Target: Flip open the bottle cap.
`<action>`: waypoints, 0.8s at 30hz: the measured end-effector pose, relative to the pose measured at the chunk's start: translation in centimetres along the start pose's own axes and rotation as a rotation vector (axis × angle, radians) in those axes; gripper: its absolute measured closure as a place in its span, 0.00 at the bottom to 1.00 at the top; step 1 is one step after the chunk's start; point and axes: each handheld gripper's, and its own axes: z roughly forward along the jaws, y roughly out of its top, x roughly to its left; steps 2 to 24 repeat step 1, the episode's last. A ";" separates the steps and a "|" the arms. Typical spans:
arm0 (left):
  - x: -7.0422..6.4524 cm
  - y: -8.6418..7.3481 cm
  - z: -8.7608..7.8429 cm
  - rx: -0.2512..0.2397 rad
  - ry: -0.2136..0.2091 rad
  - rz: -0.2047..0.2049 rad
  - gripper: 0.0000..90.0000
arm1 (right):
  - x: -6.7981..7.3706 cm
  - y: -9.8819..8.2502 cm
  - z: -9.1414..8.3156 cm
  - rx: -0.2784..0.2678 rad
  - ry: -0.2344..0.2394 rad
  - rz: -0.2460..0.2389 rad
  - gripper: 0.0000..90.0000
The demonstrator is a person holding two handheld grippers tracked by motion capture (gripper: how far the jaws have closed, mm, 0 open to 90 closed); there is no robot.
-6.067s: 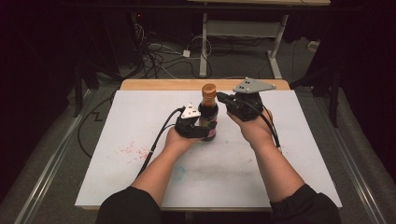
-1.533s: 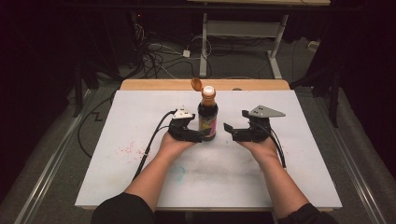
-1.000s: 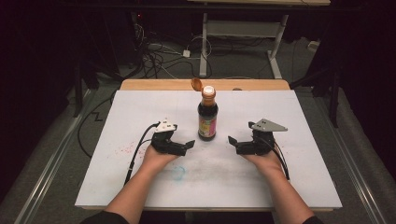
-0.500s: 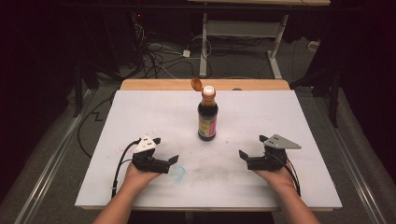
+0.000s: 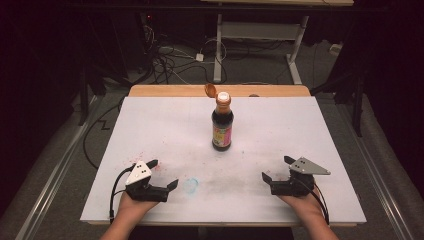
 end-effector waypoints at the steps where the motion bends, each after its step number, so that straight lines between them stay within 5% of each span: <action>1: 0.0 0.0 0.0 0.001 0.004 -0.003 0.00 | 0.0 0.0 0.0 -0.002 0.000 -0.002 0.00; 24: 0.0 0.0 0.0 0.001 0.004 -0.003 0.00 | 0.0 0.0 0.0 -0.002 0.000 -0.002 0.00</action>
